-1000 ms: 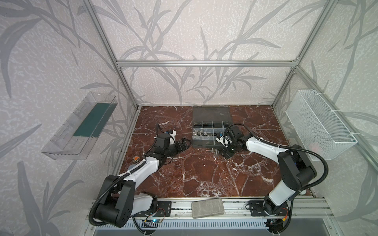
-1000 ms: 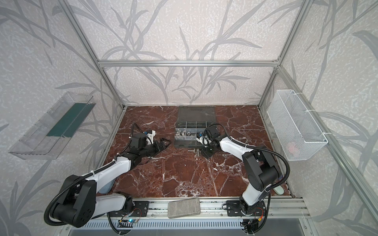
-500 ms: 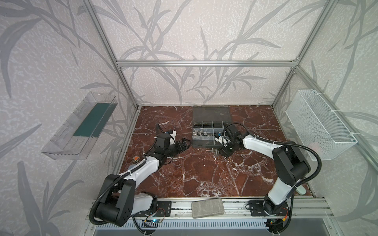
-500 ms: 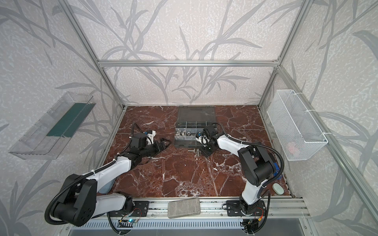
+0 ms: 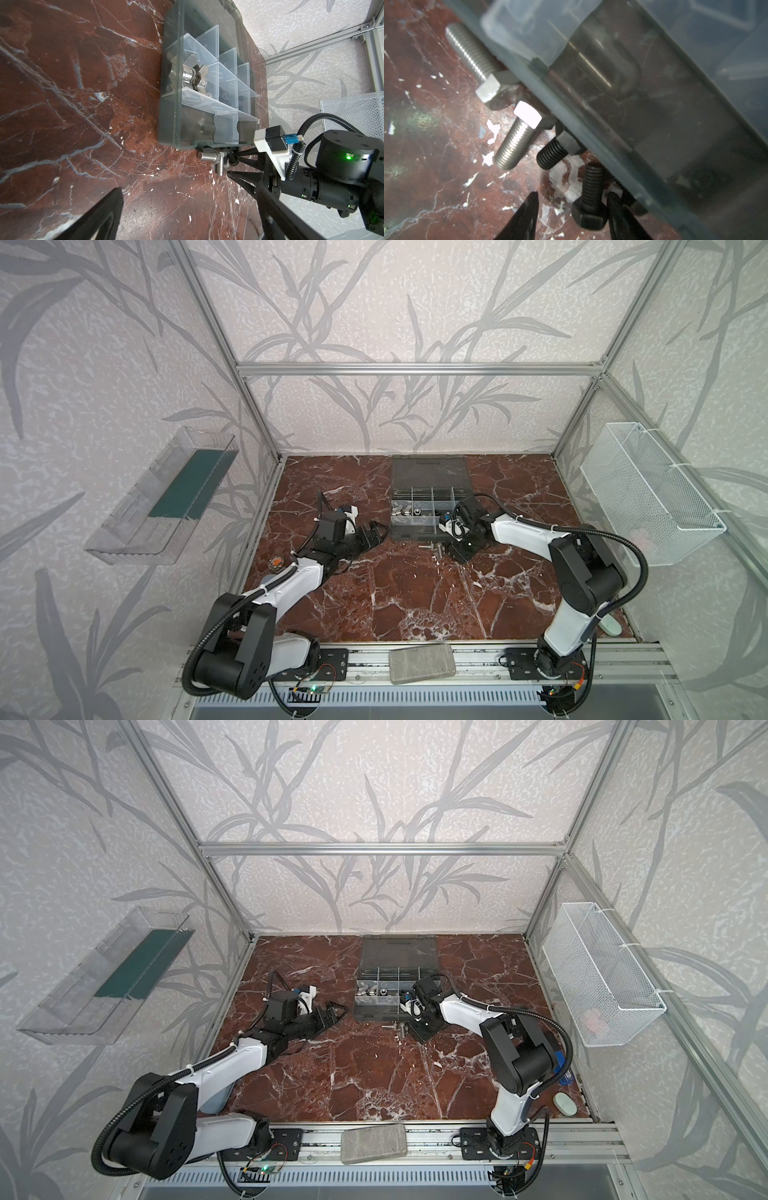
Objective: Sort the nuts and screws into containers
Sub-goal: 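Close the right gripper on a black bolt head, then carry the black bolt with the right gripper over the compartment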
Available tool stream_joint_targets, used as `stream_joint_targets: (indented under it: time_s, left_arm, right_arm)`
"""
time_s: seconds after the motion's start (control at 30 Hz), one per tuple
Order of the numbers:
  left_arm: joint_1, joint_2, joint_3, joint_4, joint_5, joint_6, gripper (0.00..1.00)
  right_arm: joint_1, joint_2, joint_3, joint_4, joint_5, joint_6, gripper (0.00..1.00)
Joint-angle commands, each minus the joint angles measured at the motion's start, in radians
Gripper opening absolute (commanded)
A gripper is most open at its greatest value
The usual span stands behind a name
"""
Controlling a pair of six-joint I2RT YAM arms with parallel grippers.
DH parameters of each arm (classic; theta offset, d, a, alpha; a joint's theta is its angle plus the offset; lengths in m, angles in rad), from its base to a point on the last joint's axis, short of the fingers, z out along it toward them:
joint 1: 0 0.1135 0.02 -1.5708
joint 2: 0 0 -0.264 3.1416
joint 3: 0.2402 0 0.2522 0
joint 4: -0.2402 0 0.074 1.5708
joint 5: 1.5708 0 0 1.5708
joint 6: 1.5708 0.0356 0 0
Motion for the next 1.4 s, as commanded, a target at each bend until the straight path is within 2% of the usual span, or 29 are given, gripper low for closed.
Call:
stream_joint_targets:
  time_s: [0.0,0.27,0.63,0.87,1.07,1.37]
  left_arm:
    - [0.007,0.003,0.007,0.004,-0.006,0.011,0.98]
    - [0.008,0.001,0.004,0.007,-0.007,0.01,0.98]
    - [0.01,-0.003,-0.005,0.016,-0.005,0.009,0.98]
    - [0.012,-0.009,-0.006,0.018,0.0,0.007,0.98]
    - [0.014,-0.012,-0.005,0.019,0.001,0.007,0.98]
    - [0.015,-0.024,-0.014,0.027,0.005,0.003,0.98]
  right_arm:
    - [0.009,0.017,0.013,-0.039,0.025,0.016,0.54]
    - [0.011,0.034,0.03,-0.055,0.058,0.043,0.49]
    - [0.011,0.027,0.029,-0.059,0.069,0.081,0.18]
    - [0.008,-0.055,0.027,-0.05,-0.009,0.104,0.01]
    - [-0.005,-0.147,0.126,-0.128,-0.11,0.1,0.0]
    - [-0.061,-0.086,0.332,-0.203,-0.012,0.071,0.0]
